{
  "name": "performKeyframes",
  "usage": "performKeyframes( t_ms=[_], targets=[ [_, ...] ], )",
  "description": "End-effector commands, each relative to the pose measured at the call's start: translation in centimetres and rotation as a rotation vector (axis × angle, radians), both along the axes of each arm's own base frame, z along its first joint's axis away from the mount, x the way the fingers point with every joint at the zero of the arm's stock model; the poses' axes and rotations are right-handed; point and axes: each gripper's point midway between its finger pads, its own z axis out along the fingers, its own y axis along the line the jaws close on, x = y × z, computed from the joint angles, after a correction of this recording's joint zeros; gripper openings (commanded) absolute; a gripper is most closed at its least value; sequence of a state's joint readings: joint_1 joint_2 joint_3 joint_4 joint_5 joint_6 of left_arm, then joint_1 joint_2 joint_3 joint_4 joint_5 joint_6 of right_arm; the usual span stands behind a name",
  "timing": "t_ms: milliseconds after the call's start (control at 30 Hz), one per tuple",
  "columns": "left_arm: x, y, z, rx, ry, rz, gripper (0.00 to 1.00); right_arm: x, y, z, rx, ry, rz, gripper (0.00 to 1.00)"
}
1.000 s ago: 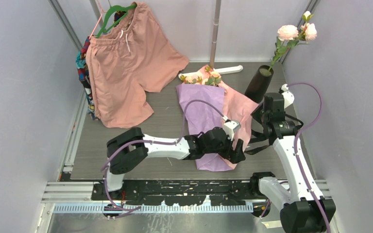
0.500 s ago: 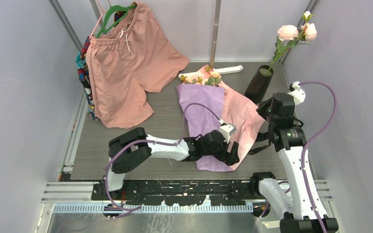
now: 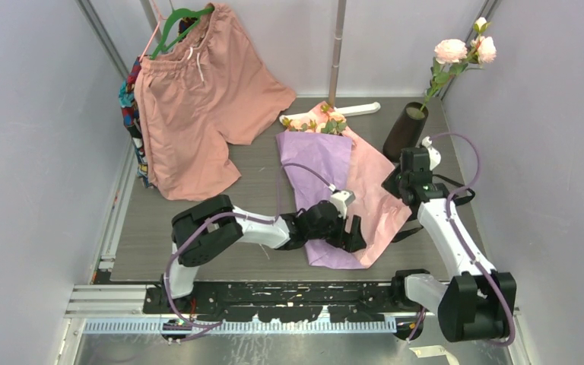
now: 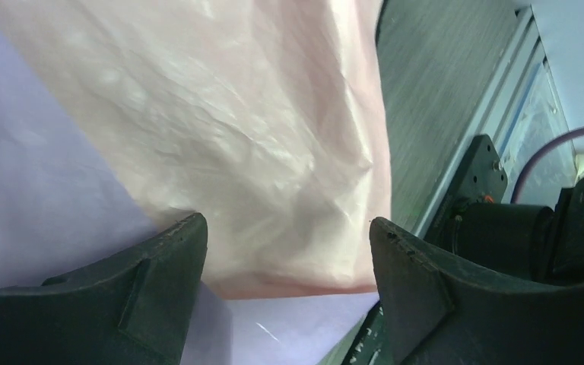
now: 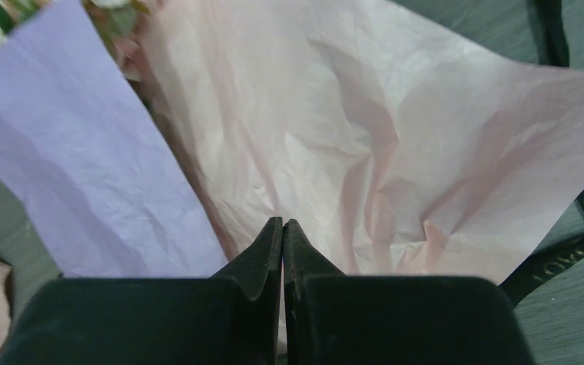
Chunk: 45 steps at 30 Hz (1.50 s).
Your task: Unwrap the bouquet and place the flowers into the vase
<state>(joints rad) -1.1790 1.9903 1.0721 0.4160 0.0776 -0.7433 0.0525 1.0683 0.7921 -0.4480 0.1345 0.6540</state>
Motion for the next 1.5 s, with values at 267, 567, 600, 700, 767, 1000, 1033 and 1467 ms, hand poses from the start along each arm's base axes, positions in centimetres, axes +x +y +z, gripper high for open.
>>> performKeyframes(
  t_ms=[267,567,600,700,767,1000,1033,1467],
  targets=[
    [5.5,3.0,-0.4,0.016,0.014,0.078,0.79,1.8,1.2,-3.3,0.035,0.039,0.043,0.08],
    [6.8,3.7,-0.5,0.011,0.022,0.094,0.79,1.1,2.0,-8.9,0.047,0.213,0.058,0.23],
    [6.9,3.7,-0.5,0.01,0.025,0.093,0.79,1.0,2.1,-9.3,0.049,0.222,0.06,0.24],
    [7.7,3.8,-0.4,0.005,0.026,0.101,0.79,1.1,2.3,-10.1,0.051,0.24,0.06,0.24],
    [8.3,4.0,-0.6,0.005,0.028,0.106,0.79,1.2,2.3,-10.3,0.048,0.243,0.058,0.24],
    [9.3,4.2,0.6,-0.006,0.007,0.104,0.79,1.4,2.8,-10.0,0.047,0.234,0.065,0.24],
    [9.2,4.1,1.4,-0.021,-0.003,0.095,0.79,1.5,3.1,-9.6,0.049,0.221,0.077,0.24],
    [5.1,7.3,16.8,-0.092,-0.218,0.082,0.8,5.2,8.0,-4.2,0.017,0.096,0.233,0.74]
  ],
)
